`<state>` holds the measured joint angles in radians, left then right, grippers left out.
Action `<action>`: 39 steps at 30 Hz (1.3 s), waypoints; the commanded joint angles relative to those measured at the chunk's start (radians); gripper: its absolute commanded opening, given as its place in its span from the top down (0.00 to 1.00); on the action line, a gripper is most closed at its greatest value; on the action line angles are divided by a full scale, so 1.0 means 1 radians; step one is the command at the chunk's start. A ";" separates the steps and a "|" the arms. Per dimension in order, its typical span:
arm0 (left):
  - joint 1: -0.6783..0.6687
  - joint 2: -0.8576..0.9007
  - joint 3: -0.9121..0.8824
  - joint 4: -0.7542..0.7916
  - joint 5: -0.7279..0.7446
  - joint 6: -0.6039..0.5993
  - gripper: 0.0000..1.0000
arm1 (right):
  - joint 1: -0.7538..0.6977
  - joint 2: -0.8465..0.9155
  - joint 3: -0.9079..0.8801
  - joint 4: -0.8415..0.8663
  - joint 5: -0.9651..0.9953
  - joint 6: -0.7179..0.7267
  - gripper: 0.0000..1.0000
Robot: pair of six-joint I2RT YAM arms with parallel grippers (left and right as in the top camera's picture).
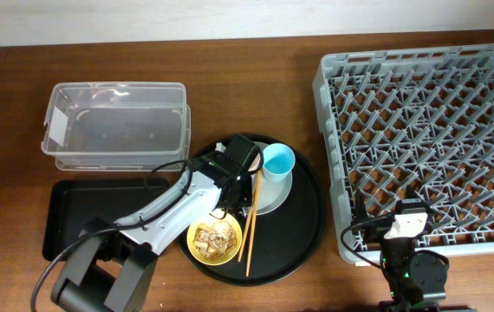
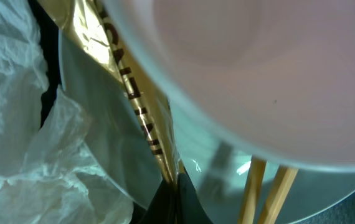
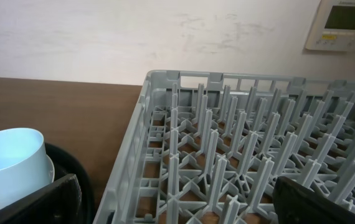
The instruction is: Sort waste into correct bins and load items into the dishwasher rack
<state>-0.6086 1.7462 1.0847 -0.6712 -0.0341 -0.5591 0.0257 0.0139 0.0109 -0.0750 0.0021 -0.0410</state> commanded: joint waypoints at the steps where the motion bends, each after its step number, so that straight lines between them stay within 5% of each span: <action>1: -0.004 -0.032 0.061 -0.064 -0.024 0.003 1.00 | -0.007 -0.008 -0.005 -0.005 0.002 0.001 0.01; 6: 0.047 -0.211 0.179 -0.183 -0.105 0.038 1.00 | -0.007 -0.008 -0.005 -0.005 0.002 0.002 0.01; 11: 0.278 -0.305 0.180 -0.116 -0.152 0.037 1.00 | -0.007 -0.008 -0.005 -0.005 0.002 0.001 0.01; 14: 0.477 -0.240 0.178 0.049 -0.164 0.037 1.00 | -0.007 -0.008 -0.005 -0.005 0.002 0.001 0.01; 20: 0.617 0.025 0.179 0.279 -0.137 0.037 0.98 | -0.007 -0.008 -0.005 -0.005 0.002 0.001 0.01; 21: 0.627 0.044 0.179 0.296 -0.135 0.037 0.94 | -0.007 -0.008 -0.005 -0.005 0.002 0.001 0.01; 23: 0.637 0.052 0.179 0.317 -0.137 0.037 0.53 | -0.007 -0.008 -0.005 -0.005 0.002 0.001 0.01; 24: 0.638 0.047 0.181 0.323 -0.136 0.037 0.43 | -0.007 -0.008 -0.005 -0.005 0.002 0.001 0.01; 30: 0.629 -0.161 0.235 0.112 0.035 0.044 0.35 | -0.007 -0.008 -0.005 -0.005 0.002 0.001 0.01; 36: 0.581 -0.406 0.234 -0.436 0.195 0.051 0.30 | -0.007 -0.007 -0.005 -0.005 0.002 0.001 0.01; 38: 0.512 -0.400 0.200 -0.519 0.195 0.115 0.20 | -0.007 -0.007 -0.005 -0.005 0.002 0.001 0.01; 39: 0.466 -0.398 0.164 -0.505 0.195 0.146 0.05 | -0.007 -0.007 -0.005 -0.005 0.002 0.001 0.01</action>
<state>-0.0605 1.3327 1.3052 -1.1801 0.1341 -0.4953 0.0257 0.0128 0.0109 -0.0750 0.0021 -0.0410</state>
